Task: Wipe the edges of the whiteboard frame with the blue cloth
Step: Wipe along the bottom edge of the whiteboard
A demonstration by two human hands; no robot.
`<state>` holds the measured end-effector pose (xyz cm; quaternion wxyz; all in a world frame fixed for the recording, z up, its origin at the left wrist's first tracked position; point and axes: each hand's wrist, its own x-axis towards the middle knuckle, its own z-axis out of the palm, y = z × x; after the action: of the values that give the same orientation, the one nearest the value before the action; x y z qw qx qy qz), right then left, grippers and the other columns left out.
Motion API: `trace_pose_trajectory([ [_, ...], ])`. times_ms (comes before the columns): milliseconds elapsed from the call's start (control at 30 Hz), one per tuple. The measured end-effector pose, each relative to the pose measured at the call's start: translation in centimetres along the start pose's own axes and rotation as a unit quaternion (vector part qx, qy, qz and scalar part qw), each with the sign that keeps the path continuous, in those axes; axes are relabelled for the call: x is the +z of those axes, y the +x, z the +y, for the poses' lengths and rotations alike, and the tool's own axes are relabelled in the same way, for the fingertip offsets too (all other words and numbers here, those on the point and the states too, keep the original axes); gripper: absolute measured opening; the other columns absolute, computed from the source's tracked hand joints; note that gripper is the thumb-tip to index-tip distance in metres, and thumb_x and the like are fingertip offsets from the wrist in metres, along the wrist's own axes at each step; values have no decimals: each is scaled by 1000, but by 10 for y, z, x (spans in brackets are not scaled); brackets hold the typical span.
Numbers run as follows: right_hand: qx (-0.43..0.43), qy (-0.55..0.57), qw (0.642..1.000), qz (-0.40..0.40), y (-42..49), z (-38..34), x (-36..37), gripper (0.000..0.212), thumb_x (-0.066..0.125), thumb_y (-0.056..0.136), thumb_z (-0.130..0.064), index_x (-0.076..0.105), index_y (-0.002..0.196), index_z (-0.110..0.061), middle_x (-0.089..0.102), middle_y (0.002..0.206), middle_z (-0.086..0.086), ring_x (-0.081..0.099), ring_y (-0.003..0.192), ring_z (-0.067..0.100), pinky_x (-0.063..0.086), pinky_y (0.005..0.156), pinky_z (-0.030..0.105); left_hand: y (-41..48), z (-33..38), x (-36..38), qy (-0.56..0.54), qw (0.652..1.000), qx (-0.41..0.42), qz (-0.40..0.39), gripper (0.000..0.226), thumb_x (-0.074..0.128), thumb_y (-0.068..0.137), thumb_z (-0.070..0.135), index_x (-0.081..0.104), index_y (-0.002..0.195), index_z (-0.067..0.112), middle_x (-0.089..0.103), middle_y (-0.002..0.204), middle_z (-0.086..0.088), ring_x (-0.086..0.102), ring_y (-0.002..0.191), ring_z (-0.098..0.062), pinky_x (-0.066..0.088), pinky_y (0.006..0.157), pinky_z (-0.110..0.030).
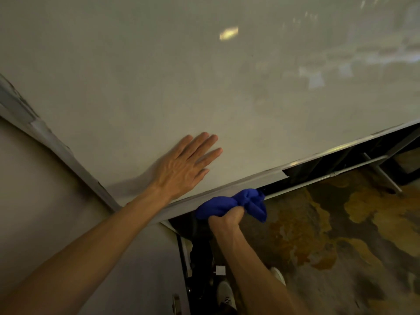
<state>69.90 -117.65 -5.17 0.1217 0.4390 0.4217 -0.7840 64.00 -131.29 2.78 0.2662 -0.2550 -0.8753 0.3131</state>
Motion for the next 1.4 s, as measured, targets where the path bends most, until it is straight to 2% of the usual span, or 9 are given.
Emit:
trace_pose_trajectory([
  [133,173,159,966,-108,-14,-6,11,51,37,103,-40,41,144,-11,49,142,17,48,129,38,44,93,47,-12,-5,-2,6,1000,-12,-17,66,18,106,52,-6,162,27,-23,165,-10,-26,151,-29,-15,122,-44],
  [233,281,305,901,-128,-14,-6,14,57,46,92,-60,62,117,-12,66,109,18,59,100,42,48,76,58,-24,-9,-2,13,999,-20,-24,64,17,106,53,-4,162,29,-25,164,-10,-28,150,-30,-15,121,-44],
  [367,286,274,905,-157,-22,2,14,58,39,93,-63,62,107,-12,64,107,20,57,97,42,45,69,60,-32,-10,-2,12,999,-31,-29,65,18,105,53,-4,162,29,-23,165,-9,-28,150,-30,-15,121,-45],
  [500,300,267,899,-175,-34,19,20,57,41,94,-58,63,124,-15,65,124,18,56,116,39,45,92,58,-38,-12,-1,8,999,-35,-30,66,21,105,53,-3,162,29,-24,165,-9,-26,151,-29,-16,121,-46],
  [667,285,299,893,-178,-23,12,5,47,51,92,-51,65,119,-15,75,97,20,64,99,37,57,67,50,-45,-15,-1,1,999,-38,-31,67,23,105,53,-4,162,29,-24,165,-8,-26,151,-27,-18,121,-47],
  [1033,229,328,908,-128,-9,-10,-1,31,57,92,-40,65,113,-19,76,78,12,68,85,32,52,67,47,-52,-16,4,1,999,-36,-15,69,24,104,51,-7,161,28,-23,166,-9,-24,152,-28,-18,122,-50],
  [1200,320,260,899,-148,-37,44,28,46,54,90,-53,65,112,-14,72,109,15,61,110,34,47,95,52,-53,-19,3,11,999,-21,-26,66,19,105,52,-7,161,28,-23,165,-9,-24,151,-28,-17,122,-48],
  [1300,324,252,897,-161,-46,60,35,47,47,93,-57,65,95,-14,74,80,12,64,92,30,50,81,48,-58,-23,4,16,999,-23,-22,62,14,106,51,-6,161,30,-23,165,-8,-25,151,-27,-18,121,-48],
  [1400,316,248,899,-172,-40,55,29,49,47,93,-57,64,106,-14,69,118,13,58,118,31,45,98,50,-71,-32,4,10,999,-37,-17,62,18,106,53,-3,161,32,-23,165,-6,-23,152,-26,-17,122,-48],
])
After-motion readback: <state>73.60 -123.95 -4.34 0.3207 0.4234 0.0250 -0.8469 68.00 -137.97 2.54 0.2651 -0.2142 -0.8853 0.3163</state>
